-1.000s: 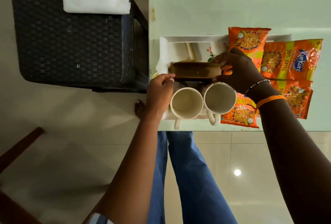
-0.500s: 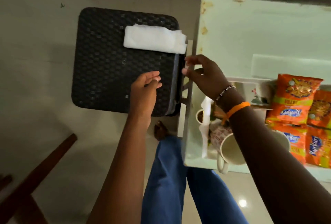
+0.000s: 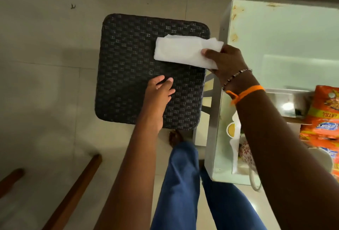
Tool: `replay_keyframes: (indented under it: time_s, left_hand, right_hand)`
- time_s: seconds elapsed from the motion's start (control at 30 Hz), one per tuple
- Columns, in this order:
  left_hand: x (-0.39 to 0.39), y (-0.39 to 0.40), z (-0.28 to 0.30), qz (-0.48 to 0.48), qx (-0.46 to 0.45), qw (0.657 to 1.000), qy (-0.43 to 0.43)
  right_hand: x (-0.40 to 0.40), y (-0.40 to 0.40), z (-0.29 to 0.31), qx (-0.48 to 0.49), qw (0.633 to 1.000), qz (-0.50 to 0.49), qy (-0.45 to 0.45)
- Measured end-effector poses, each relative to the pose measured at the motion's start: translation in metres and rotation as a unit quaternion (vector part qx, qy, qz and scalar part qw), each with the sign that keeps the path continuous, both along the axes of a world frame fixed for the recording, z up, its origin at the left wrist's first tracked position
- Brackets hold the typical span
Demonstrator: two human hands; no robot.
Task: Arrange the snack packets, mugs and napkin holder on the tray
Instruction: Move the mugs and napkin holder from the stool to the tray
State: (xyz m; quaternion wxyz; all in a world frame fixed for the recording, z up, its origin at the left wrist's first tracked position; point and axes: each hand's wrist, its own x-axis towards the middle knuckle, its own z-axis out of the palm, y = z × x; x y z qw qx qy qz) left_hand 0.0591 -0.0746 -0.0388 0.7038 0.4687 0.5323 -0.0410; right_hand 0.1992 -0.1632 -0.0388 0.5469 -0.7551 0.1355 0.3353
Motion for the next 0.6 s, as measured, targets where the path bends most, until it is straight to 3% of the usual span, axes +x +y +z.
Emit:
replay_keyframes:
  time_s: [0.1, 0.23, 0.43, 0.6]
  left_hand:
    - [-0.001, -0.007, 0.002, 0.026, -0.075, 0.996, -0.046]
    - [-0.005, -0.020, 0.001, 0.061, -0.128, 0.985, -0.096]
    - [-0.009, -0.083, 0.015, -0.144, -0.031, 0.987, -0.070]
    - [0.001, -0.151, 0.021, -0.206, 0.072, 0.973, -0.072]
  right_hand:
    - [-0.012, -0.032, 0.013, 0.096, 0.994, -0.003, 0.051]
    - [-0.021, -0.083, 0.025, 0.078, 0.995, 0.026, 0.048]
    - [-0.028, -0.178, 0.042, -0.004, 0.994, 0.107, -0.020]
    - [-0.031, -0.239, 0.047, -0.116, 0.968, 0.153, -0.161]
